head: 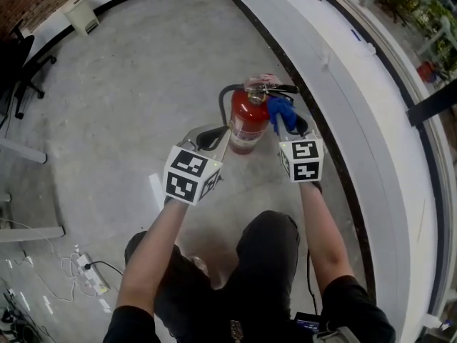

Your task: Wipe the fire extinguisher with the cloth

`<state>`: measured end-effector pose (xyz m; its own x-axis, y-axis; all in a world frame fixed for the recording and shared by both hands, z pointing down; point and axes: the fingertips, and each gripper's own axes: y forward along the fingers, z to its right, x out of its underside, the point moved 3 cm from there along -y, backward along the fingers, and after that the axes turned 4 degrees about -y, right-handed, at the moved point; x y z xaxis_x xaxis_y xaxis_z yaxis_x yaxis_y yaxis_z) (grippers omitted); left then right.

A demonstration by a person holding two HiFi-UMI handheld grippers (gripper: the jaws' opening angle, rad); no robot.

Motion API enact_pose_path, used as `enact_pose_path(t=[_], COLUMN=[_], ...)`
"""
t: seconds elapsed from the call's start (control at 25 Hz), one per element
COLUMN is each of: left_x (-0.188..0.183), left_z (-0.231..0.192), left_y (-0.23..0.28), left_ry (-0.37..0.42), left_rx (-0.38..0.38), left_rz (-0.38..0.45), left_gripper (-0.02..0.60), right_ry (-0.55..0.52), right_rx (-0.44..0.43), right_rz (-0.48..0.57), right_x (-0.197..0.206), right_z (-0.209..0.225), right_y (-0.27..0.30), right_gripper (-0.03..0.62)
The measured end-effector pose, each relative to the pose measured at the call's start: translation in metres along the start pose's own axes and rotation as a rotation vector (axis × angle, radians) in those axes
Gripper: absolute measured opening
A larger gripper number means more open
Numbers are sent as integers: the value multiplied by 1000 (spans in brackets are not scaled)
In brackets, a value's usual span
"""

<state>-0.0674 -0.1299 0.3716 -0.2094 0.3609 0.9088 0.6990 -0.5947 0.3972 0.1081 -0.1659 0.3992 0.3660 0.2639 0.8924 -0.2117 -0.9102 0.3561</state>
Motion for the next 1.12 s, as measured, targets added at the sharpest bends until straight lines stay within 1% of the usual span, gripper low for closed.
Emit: enact_pose_path(t=[0.08,0.24,0.36,0.52,0.72,0.84,0.96,1.12], left_x=[3,7,7,9,5,5,5,8], left_z=[4,7,8,9,6,3,1,-14], left_y=[4,7,5,1,-4,-9,-16,-27], left_ry=[6,11,19,20,24,29,30,34], left_rx=[6,6,6,3,-3,-5,-10,-38], left_rz=[-11,-27,-28,-29,-15,-11,-6,-7], left_gripper=[5,5,5,5,5,5,5,5], right_ry=[20,3,-22,-76,-86,-124,-138,-136], right_rx=[-14,-32,-37,-95,-168,-201,-199,-128], right_rz=[7,1,-9,-6,-34,-48,-52,-77], right_x=[1,2,-2,-10,-11,-19,-31,-49], right_z=[8,14,10,-18,-51,-74,-89,-97], right_y=[6,14,10,-1,-9,-8,1,21], right_gripper=[84,81,81,81,81,81,82,83])
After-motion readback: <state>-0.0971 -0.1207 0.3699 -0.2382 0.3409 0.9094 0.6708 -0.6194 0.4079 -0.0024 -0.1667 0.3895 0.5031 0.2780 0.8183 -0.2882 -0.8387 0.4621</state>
